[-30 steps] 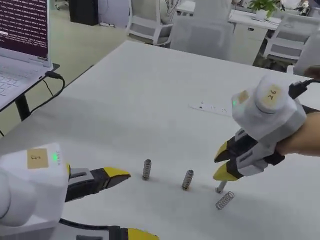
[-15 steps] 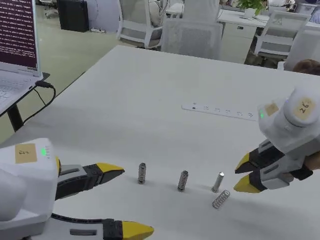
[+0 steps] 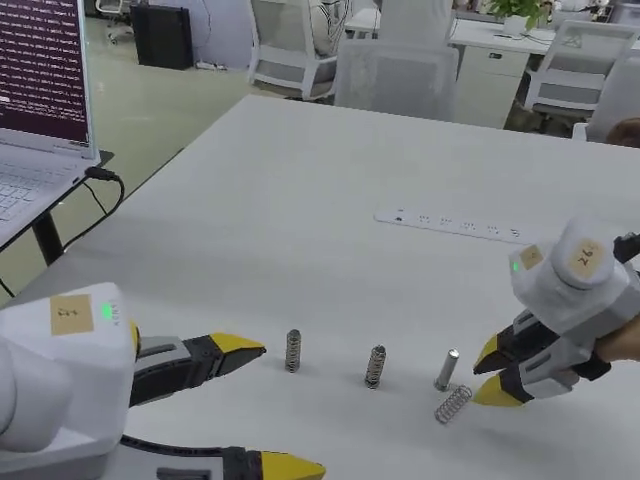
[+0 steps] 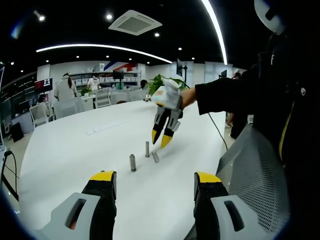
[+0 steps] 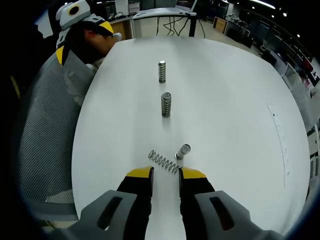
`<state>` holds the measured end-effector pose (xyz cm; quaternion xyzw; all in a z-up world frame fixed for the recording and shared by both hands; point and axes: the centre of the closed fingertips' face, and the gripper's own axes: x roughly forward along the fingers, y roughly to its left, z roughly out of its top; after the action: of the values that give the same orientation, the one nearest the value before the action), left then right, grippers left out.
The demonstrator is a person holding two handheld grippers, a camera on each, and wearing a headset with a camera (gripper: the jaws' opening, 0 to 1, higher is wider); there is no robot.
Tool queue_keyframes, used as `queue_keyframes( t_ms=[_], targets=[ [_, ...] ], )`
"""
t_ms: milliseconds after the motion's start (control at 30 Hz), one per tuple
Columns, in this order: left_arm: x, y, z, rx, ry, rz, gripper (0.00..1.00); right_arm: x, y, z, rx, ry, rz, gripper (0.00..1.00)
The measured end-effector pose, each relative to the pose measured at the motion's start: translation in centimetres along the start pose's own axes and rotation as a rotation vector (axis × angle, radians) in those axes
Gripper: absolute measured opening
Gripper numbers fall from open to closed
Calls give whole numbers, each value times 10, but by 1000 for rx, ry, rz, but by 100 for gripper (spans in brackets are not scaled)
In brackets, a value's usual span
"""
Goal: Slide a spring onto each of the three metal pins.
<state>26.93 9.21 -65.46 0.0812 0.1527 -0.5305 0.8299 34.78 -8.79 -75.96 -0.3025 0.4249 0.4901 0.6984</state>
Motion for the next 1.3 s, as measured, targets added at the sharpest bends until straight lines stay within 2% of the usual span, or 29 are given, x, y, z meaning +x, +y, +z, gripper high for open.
queue_keyframes(
  t_ms=[133, 433, 533, 633, 1000, 1133, 1300],
  targets=[
    [-3, -1, -3, -12, 3, 9, 58, 12, -3, -2, -23, 14, 25, 17],
    [-4, 0, -8, -30, 3, 24, 57, 26, -2, -4, -45, 45, 56, 18],
    [-5, 1, -7, -33, -1, 28, 57, 29, -2, -2, -31, 35, 69, 18],
    [-5, 2, -7, -32, -2, 32, 57, 33, -2, -7, -38, 62, 71, 17],
    [-7, 4, -8, -34, -7, 36, 56, 33, 11, -14, -24, 83, 84, 17],
    [-8, 4, -8, -33, -8, 36, 56, 33, 14, -14, -41, 82, 75, 17],
    [-7, 4, -7, -29, -11, 31, 55, 31, 10, -22, -84, 123, 52, 16]
  ],
)
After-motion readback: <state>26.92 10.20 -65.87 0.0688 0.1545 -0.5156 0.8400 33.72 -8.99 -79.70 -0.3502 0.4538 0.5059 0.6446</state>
